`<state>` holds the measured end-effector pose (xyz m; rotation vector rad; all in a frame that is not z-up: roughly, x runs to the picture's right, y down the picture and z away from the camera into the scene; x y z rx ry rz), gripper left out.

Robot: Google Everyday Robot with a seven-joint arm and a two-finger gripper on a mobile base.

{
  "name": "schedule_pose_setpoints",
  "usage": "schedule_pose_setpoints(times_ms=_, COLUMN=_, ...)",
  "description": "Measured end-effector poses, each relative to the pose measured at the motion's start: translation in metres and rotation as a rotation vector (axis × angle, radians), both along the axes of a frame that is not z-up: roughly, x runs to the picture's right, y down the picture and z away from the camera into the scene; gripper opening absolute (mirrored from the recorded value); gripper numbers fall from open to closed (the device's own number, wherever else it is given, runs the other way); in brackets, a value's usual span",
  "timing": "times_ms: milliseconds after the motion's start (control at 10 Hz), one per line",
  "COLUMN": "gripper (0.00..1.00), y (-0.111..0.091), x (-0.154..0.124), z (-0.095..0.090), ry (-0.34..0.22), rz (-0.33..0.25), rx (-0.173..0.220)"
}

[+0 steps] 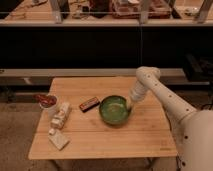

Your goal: Drag the ceramic bowl in a circle

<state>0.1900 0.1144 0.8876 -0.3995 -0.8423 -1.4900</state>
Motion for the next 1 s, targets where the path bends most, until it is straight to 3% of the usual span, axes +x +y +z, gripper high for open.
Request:
schedule_pose_setpoints(times_ms=300, gripper=0.0, y=0.046, x=0.054, z=-0.038, ry=0.061, rz=-0.06, rx=-0.03)
schedule_pose_setpoints(times_ms=500, gripper=0.0, y=0.082, x=0.061, z=-0.069, ry=0.08, rz=-0.142, rx=-0.028)
schedule_pose_setpoints(times_ms=700, gripper=0.0, y=0.113, x=0.04, z=-0.098, ry=0.072, rz=-0.257, rx=-0.022)
schedule_pose_setpoints(times_ms=800, gripper=0.0, y=0.125, x=0.007, z=-0.107, ry=0.035, rz=-0.307, rx=-0.016)
schedule_pose_setpoints(times_ms=1000, gripper=0.0, y=0.134, x=-0.044, z=-0.114, ry=-0.029, rz=-0.345, rx=-0.017)
